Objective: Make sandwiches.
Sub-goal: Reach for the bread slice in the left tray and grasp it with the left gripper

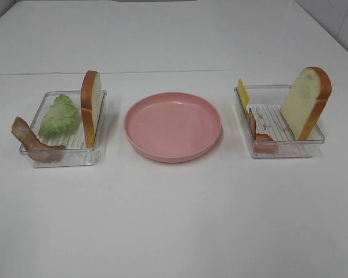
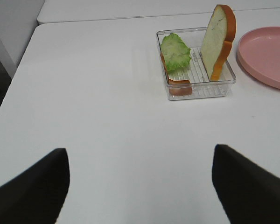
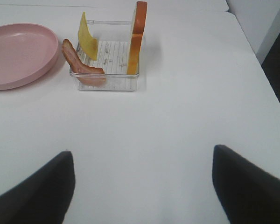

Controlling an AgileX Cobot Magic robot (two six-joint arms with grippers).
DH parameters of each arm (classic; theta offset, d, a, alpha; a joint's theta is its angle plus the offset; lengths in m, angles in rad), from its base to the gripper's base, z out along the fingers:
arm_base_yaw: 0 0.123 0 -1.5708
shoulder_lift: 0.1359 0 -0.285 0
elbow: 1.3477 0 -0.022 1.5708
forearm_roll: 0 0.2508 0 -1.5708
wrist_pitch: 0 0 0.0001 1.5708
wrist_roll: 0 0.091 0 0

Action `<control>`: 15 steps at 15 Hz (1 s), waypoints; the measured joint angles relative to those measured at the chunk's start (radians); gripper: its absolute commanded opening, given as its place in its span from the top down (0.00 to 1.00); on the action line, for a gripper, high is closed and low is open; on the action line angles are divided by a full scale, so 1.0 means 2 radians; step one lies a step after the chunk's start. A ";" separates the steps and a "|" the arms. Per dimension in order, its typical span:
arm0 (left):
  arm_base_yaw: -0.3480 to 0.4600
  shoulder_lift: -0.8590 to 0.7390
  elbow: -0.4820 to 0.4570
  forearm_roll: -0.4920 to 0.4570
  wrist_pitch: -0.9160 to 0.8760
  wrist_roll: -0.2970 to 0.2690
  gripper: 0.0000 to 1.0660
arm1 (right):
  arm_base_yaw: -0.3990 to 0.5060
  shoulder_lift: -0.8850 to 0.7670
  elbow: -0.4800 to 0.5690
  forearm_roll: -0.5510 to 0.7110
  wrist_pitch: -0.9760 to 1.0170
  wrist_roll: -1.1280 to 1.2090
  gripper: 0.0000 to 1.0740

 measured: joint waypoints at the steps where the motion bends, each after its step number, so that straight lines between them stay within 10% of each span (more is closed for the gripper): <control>1: 0.000 0.000 0.000 0.000 0.000 0.000 0.26 | 0.000 0.000 0.000 0.000 0.000 0.000 0.29; 15: 0.000 0.000 0.000 -0.005 0.000 0.000 0.26 | 0.000 0.000 0.000 0.000 0.000 0.000 0.29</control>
